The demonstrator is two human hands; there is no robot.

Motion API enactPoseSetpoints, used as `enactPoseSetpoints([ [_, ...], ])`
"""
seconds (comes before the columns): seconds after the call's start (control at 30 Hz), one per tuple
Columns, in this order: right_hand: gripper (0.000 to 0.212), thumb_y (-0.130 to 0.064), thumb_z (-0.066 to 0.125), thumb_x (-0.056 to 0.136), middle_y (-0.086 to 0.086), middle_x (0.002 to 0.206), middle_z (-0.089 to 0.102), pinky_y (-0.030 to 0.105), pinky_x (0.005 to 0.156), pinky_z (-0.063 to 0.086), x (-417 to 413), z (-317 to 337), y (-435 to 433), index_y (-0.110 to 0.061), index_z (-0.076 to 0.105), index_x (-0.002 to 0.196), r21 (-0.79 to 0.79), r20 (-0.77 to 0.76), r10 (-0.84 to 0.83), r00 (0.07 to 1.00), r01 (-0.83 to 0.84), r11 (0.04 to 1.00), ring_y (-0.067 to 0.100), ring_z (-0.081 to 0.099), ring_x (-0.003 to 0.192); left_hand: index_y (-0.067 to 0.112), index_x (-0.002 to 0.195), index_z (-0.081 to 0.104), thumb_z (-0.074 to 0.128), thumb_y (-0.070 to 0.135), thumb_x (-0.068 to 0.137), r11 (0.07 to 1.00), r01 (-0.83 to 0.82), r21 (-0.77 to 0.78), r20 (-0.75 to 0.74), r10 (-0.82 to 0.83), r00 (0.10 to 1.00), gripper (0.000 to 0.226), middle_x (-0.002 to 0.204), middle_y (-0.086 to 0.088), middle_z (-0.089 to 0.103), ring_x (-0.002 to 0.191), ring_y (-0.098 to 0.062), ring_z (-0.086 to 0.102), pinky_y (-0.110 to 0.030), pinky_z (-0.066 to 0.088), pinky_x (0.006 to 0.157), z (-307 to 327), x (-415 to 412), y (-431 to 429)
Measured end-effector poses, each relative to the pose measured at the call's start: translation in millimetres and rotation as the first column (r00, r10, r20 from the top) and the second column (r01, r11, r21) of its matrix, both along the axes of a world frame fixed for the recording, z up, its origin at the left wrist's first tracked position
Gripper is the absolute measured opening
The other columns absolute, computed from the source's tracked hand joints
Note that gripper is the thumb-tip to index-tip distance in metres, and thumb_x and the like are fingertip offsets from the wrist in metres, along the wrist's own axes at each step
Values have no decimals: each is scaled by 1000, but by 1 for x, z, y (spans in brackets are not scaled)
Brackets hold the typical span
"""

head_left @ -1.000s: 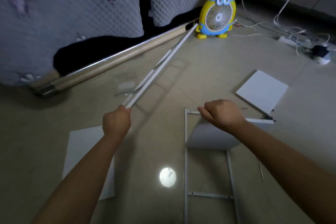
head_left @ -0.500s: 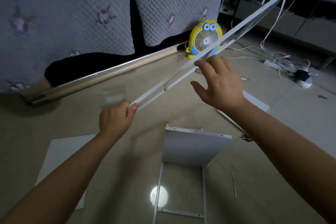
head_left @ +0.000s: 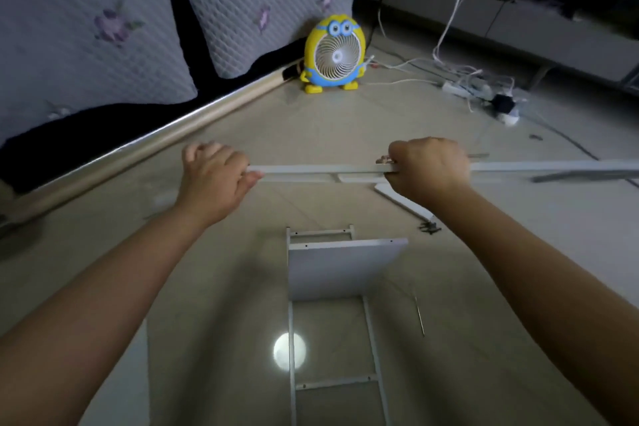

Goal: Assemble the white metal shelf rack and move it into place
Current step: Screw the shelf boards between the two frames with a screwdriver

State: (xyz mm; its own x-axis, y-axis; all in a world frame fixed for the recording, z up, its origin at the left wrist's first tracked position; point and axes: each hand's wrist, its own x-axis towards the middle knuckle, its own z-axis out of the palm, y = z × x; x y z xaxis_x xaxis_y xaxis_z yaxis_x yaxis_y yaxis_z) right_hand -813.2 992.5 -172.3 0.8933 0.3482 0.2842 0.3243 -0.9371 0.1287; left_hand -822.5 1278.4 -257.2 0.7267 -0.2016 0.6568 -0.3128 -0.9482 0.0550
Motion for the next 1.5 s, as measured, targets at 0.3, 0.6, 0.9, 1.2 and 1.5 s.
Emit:
enactPoseSetpoints([
  [0.3,29,-2,68,64,5,38,40,17,43,18,-67,-35,-6,-8,45,50,49,330,-144,933,135,990,20,35,29,6,132,33,70,14,72,-508,-305,-806,-237,-195,952,71,136,-14,43,86,-18,60,-35,55,78,72,28,-117],
  [0.6,29,-24,46,84,4,52,52,18,43,23,-126,-31,-21,-8,58,62,34,297,17,955,-28,999,20,45,42,18,67,24,24,32,101,-676,-390,-626,-16,-489,872,37,50,4,19,31,-8,15,-11,13,35,97,-7,-154],
  [0.9,48,-43,39,90,14,77,64,30,43,49,-130,-43,-51,-3,66,88,28,240,59,969,-67,997,30,61,66,20,58,27,20,56,95,-362,-421,-831,54,-807,589,52,35,9,17,27,-4,12,-12,8,36,70,-38,-117],
  [1.2,47,-44,36,96,13,104,66,31,81,40,-101,-83,-54,-5,58,111,535,-534,-247,809,549,642,29,58,101,20,54,41,19,52,96,-339,-552,-761,9,-857,515,57,32,10,22,25,-2,10,-5,11,31,30,-85,-106],
  [1.5,38,-29,38,98,3,56,43,12,42,31,-155,-142,-46,-7,53,72,739,-558,-45,829,521,428,9,43,47,16,57,43,24,50,97,-388,-670,-633,-223,-737,638,55,33,8,25,24,-3,17,-11,14,27,-38,-144,-105],
])
